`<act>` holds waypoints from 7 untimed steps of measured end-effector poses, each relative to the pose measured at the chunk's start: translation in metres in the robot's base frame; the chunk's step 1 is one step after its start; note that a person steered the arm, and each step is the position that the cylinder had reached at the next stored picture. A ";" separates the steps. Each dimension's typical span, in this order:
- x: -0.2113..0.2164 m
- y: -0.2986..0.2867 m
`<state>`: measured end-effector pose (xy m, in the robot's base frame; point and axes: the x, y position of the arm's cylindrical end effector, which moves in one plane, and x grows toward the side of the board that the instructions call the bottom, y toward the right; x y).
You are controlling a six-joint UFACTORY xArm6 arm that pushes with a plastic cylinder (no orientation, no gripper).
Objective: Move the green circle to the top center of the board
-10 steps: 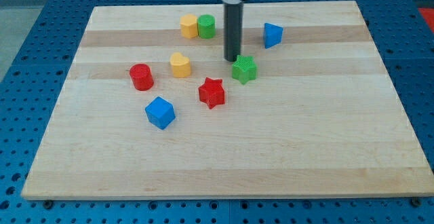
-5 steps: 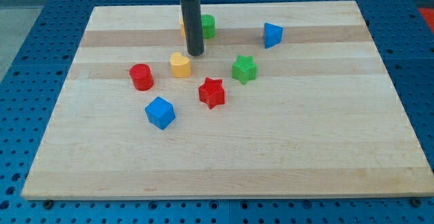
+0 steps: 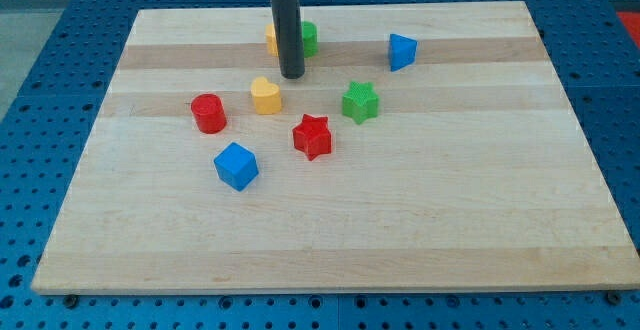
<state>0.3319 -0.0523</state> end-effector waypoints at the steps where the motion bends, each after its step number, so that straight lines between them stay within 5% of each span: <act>1: -0.001 0.000; 7: -0.047 0.003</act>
<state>0.2854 -0.0489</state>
